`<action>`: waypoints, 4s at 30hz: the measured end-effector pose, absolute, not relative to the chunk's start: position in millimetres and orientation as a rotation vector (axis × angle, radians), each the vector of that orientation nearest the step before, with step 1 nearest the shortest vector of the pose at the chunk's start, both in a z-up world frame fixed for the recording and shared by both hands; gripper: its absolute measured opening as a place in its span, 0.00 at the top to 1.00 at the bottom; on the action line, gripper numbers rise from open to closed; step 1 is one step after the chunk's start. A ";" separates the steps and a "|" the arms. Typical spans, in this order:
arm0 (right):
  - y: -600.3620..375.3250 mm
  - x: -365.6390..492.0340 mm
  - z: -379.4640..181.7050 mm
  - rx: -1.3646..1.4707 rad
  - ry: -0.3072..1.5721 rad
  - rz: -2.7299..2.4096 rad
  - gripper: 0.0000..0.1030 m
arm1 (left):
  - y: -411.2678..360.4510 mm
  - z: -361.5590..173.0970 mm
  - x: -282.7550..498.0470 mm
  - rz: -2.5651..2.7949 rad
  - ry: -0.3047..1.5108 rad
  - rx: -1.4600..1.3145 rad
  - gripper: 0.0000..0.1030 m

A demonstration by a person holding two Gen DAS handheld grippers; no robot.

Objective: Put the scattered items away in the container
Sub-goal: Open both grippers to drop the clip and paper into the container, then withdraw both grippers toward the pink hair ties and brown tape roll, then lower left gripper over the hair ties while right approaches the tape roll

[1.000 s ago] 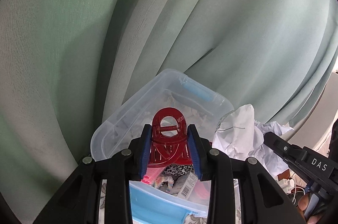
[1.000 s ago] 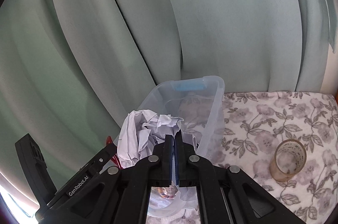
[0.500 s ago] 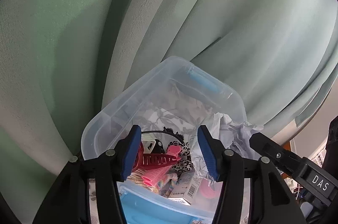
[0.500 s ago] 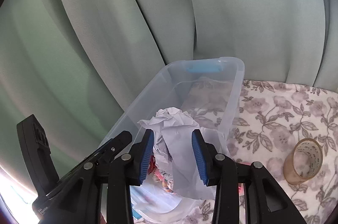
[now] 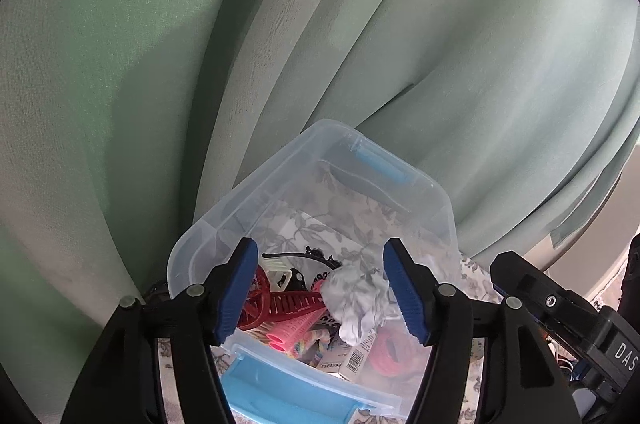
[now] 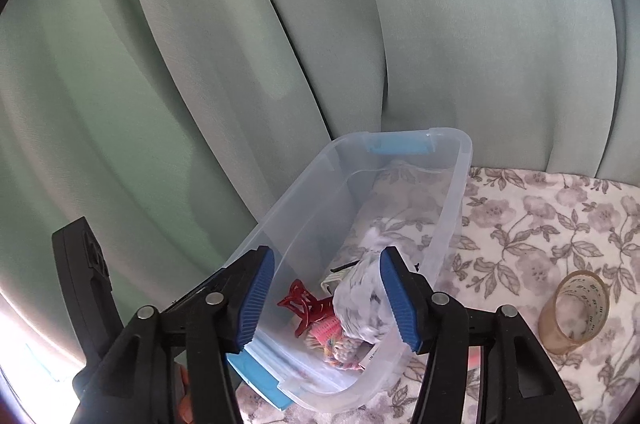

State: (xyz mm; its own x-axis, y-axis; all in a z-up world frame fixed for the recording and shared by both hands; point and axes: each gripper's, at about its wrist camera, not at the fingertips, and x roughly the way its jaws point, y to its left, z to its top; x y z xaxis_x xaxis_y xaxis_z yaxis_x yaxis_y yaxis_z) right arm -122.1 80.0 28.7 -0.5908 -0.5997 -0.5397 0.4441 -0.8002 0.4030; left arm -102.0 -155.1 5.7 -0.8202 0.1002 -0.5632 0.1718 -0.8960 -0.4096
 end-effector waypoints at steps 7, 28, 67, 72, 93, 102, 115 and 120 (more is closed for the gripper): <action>94.7 -106.4 40.2 0.881 -0.331 -2.390 0.42 | -148.4 23.8 -87.1 -2.910 0.678 0.887 0.35; 217.2 -18.6 77.0 0.640 -0.598 -2.552 0.38 | -65.2 94.0 -15.7 -3.091 0.440 0.769 0.29; 316.5 -35.2 -70.1 1.077 -0.838 -2.610 0.16 | 57.2 -48.4 -77.9 -2.988 0.042 1.418 0.29; 314.3 -49.2 -87.5 1.134 -0.837 -2.594 0.09 | 55.1 -72.3 -90.3 -2.938 0.063 1.482 0.29; 293.8 -111.4 -134.7 1.267 -0.659 -2.540 0.03 | 56.6 -136.2 -133.7 -2.700 0.066 1.520 0.28; 291.8 -127.0 -151.2 1.295 -0.664 -2.519 0.03 | 60.3 -134.3 -136.3 -2.742 0.062 1.487 0.24; 289.0 -138.1 -154.0 1.286 -0.639 -2.528 0.03 | 62.0 -142.9 -150.2 -2.680 0.040 1.481 0.24; 287.7 -144.3 -154.9 1.278 -0.621 -2.535 0.03 | 59.3 -146.4 -155.5 -2.644 0.106 1.448 0.24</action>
